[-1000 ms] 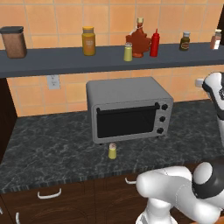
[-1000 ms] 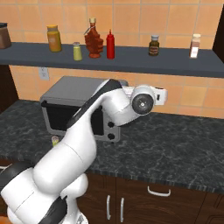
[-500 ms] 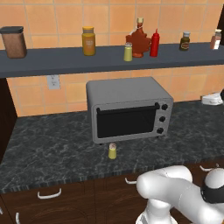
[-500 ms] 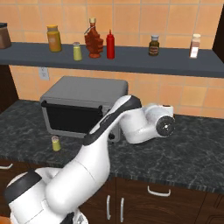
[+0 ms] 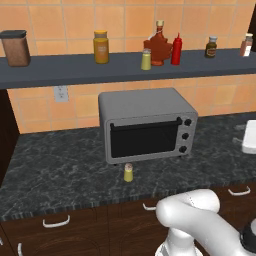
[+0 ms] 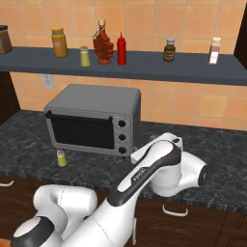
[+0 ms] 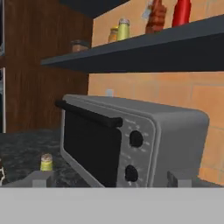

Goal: Put the shaker and condiment bottle from the counter next to their counterparts in the cabinet.

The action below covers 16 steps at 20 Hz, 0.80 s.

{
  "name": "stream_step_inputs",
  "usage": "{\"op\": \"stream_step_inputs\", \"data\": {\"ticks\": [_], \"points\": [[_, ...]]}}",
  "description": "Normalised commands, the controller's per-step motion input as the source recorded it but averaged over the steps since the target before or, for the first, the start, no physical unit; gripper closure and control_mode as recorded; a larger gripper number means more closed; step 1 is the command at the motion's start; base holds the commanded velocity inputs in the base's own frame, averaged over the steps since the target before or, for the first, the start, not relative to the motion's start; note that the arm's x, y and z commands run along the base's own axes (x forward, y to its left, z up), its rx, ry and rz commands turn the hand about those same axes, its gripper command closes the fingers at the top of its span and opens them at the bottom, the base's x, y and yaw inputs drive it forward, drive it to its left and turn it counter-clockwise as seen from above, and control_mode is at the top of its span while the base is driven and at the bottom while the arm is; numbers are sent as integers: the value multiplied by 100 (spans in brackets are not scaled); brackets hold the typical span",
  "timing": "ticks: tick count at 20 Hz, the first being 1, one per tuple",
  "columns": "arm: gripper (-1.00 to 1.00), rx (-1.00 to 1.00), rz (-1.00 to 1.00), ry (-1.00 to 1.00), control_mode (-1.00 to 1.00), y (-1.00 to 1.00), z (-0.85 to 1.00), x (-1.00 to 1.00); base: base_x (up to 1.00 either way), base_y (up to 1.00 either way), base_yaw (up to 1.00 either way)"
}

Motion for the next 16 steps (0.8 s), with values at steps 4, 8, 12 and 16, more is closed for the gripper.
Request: {"op": "stream_step_inputs", "data": {"ticks": [4,8,12,16], "points": [[-100,-15,54,-18,-100,100,-36,-14,0,0,0],[-100,-22,28,-23,-100,92,0,-72,0,0,0],[-100,-23,9,-26,-100,81,-3,-94,0,0,0],[-100,-23,-2,-30,-100,93,-5,-39,0,0,0]]}}
